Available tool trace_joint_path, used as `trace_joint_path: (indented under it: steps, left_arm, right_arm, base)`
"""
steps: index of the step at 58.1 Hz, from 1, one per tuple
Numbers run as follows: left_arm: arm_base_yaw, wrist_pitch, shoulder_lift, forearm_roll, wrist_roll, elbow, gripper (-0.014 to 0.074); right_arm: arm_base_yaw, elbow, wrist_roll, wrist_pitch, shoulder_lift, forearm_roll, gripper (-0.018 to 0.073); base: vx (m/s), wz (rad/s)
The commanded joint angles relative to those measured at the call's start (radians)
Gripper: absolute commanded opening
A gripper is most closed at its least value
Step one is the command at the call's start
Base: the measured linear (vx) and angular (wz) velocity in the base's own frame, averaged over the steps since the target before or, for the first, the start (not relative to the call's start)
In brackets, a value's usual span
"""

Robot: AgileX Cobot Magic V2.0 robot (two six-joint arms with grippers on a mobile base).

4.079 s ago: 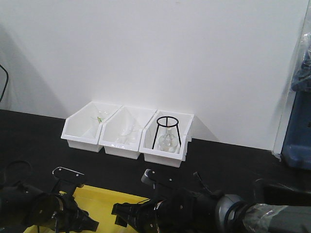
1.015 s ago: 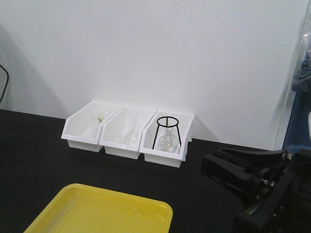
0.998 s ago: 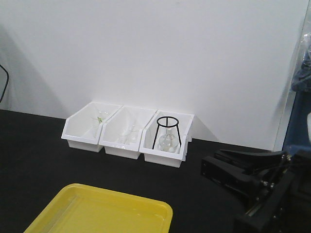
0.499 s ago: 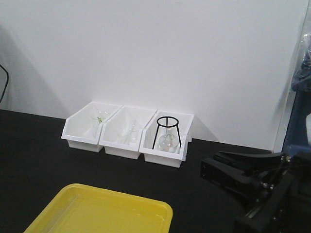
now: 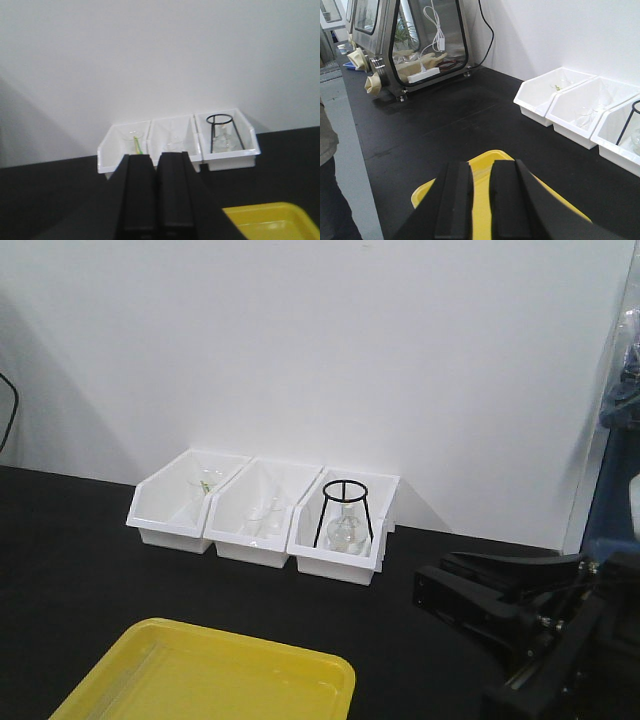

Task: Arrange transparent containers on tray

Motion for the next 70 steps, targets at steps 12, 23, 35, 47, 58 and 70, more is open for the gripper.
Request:
trace_joint_path:
  steps: [12,23,35,47,58,70]
  left_arm:
    - [0.159,-0.111,-0.380,-0.135,0.173,0.324,-0.0009]
    - [0.219,-0.102,-0.438,-0.140,0.044,0.517,-0.0008]
    - [0.219,-0.073,-0.432,-0.140,-0.029,0.611,-0.0008]
    - [0.222,-0.019,-0.432,-0.140,-0.028,0.609,-0.0008]
    - [0.222,-0.011,-0.432,-0.140,-0.028,0.609,-0.0008]
    - [0.222,-0.011,-0.432,-0.140,-0.028,0.609,-0.0008]
  right_arm:
    - [-0.004,-0.032,-0.010,-0.063,-0.009,0.008,0.0201]
    - [-0.004,-0.032,-0.010,-0.048,-0.009,0.008,0.0201]
    - [-0.004,-0.032,-0.010,-0.047,-0.008,0.008,0.0201]
    - [-0.004,-0.032,-0.010,-0.042,-0.008,0.008,0.0201]
    - [-0.004,-0.032,-0.010,-0.042,-0.008,0.008,0.0201]
    - [-0.004,-0.032,-0.010,-0.041,-0.008,0.008,0.0201]
  base:
    - [0.00,0.00]
    - [0.00,0.00]
    - [0.00,0.00]
    - [0.00,0.00]
    - [0.00,0.00]
    - [0.00,0.00]
